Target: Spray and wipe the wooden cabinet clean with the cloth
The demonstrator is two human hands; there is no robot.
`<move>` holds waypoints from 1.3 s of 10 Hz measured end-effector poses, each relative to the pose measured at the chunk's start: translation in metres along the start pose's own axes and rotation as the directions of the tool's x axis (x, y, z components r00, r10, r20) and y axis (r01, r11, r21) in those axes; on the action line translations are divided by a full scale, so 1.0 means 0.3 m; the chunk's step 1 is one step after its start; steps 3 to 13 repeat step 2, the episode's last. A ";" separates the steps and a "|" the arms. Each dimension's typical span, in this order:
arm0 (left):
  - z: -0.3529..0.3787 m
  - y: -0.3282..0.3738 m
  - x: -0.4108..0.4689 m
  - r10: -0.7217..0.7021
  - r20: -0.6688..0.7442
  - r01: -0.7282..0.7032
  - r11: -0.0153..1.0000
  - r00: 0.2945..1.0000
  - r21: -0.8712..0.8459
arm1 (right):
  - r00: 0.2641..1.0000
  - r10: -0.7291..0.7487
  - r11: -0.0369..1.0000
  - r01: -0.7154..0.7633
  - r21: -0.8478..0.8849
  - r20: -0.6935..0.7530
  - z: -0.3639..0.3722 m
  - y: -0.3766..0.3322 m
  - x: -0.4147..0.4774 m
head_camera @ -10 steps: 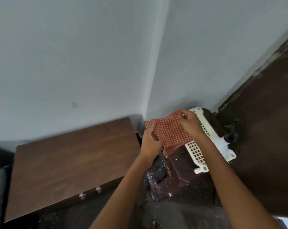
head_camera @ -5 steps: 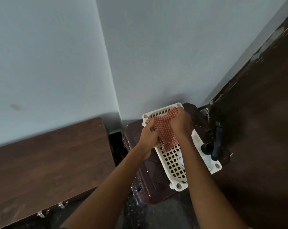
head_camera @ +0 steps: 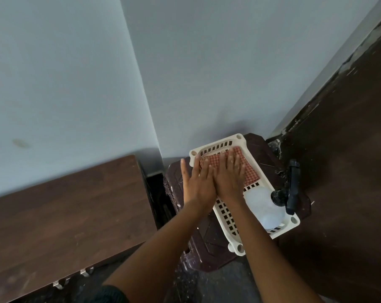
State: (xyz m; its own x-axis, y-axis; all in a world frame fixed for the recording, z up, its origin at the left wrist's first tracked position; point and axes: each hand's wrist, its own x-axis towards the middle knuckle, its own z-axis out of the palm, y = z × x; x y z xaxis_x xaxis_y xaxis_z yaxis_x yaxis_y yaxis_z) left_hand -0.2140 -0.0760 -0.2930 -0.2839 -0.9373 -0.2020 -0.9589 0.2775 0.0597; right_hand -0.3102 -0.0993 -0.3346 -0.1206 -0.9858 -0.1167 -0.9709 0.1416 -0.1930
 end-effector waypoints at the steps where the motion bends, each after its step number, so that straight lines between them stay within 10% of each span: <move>1: -0.010 -0.034 -0.027 0.061 0.047 -0.065 0.993 0.997 0.102 | 0.998 0.029 1.000 -0.029 -0.002 0.051 0.001 -0.005 -0.004; 2: -0.060 -0.120 -0.088 0.031 -0.114 -0.029 0.999 0.993 0.014 | 0.997 0.071 0.994 -0.068 0.090 -0.032 -0.070 -0.064 -0.030; 13: -0.060 -0.120 -0.088 0.031 -0.114 -0.029 0.999 0.993 0.014 | 0.997 0.071 0.994 -0.068 0.090 -0.032 -0.070 -0.064 -0.030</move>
